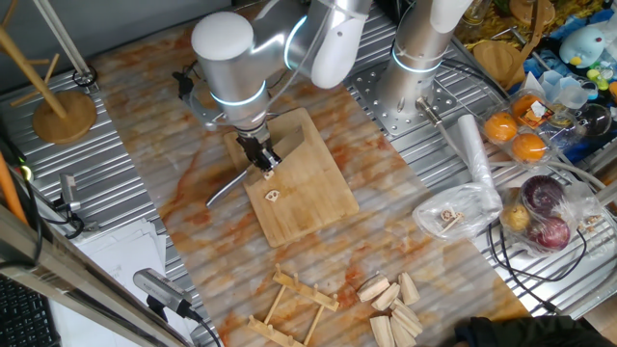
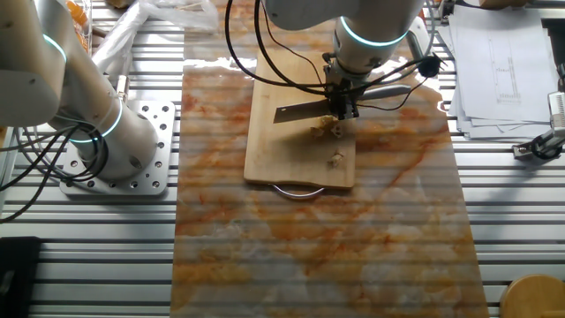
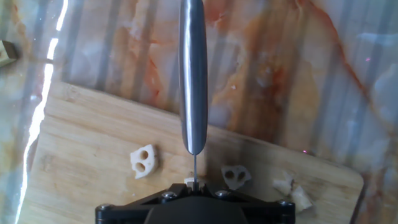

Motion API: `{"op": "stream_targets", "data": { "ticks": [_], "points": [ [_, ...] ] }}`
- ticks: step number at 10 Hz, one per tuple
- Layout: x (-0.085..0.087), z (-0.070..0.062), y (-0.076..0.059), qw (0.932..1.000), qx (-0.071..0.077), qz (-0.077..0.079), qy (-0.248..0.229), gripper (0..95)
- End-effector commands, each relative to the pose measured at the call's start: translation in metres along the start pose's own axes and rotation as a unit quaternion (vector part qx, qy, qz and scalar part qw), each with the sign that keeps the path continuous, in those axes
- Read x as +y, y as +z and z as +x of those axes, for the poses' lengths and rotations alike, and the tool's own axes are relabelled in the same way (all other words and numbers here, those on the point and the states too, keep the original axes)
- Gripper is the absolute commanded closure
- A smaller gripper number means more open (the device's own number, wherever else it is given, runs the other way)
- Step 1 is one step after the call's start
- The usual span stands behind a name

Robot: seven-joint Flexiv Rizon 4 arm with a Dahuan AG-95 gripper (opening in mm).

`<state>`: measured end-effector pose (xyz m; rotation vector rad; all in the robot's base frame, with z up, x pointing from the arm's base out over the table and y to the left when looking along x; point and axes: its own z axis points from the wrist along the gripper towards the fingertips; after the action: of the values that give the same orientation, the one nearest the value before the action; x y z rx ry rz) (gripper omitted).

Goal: Slice the lotus root

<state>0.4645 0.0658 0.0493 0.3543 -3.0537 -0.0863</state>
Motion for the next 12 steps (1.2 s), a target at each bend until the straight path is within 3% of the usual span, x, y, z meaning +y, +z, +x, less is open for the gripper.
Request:
{"op": "stream_targets", "data": {
  "ticks": [1, 2, 3, 5, 6, 7, 12],
  "points": [
    [0.0, -0.004, 0.013, 0.9999, -0.01, 0.008, 0.004, 95.0],
    [-0.001, -0.004, 0.016, 0.9999, -0.014, 0.009, 0.003, 95.0],
    [0.0, -0.002, 0.015, 0.9999, -0.015, 0.0, 0.002, 95.0],
    [0.013, 0.002, -0.01, 0.9999, -0.007, -0.014, 0.005, 95.0],
    [0.024, 0.007, -0.025, 1.0, -0.002, -0.005, -0.001, 95.0],
    [0.029, 0.011, -0.031, 1.0, -0.002, -0.005, 0.0, 95.0],
    [0.028, 0.012, -0.029, 1.0, 0.002, 0.003, -0.004, 95.0]
  ]
}}
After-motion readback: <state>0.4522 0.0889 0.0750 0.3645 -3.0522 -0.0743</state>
